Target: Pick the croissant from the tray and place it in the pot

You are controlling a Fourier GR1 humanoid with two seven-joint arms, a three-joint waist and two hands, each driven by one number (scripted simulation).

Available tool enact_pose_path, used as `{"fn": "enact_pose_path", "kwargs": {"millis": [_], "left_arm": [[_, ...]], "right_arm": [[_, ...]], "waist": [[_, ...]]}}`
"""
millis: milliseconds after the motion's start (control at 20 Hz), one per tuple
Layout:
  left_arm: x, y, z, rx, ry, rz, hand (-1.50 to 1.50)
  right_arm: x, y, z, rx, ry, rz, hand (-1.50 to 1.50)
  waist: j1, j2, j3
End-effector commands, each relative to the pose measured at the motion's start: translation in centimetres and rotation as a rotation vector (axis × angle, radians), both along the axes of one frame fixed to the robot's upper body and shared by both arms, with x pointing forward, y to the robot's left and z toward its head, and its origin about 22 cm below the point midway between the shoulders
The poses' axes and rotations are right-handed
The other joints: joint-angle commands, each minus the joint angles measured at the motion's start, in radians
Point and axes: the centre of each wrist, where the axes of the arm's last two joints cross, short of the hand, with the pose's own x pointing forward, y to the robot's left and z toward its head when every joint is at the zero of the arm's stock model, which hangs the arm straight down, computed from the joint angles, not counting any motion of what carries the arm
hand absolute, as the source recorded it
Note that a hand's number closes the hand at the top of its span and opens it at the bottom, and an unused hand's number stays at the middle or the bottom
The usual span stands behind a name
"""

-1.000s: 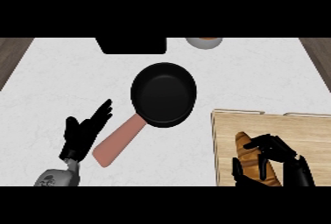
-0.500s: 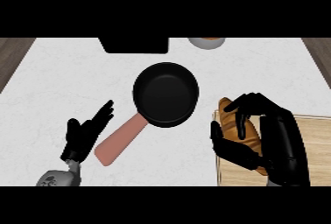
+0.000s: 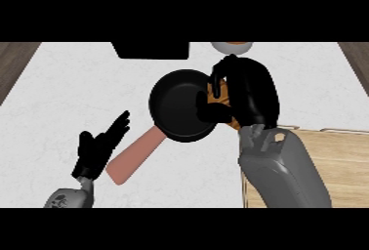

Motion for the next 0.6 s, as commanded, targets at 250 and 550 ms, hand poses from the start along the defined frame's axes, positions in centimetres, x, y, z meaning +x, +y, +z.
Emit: {"fn": "enact_pose_path", "kwargs": {"millis": [250, 550], "left_arm": [[0.0, -0.7, -1.3, 0.000, -0.003, -0.014, 0.00], [0.3, -1.3, 0.1, -0.001, -0.012, -0.027, 0.00]], "right_arm": [[6.0, 5.1, -0.2, -0.395, 0.099, -0.070, 1.50], [8.1, 6.4, -3.3, -0.494, 0.352, -0.102, 1.50]], "waist": [[0.009, 0.008, -0.002], [0.024, 0.005, 0.000]]}}
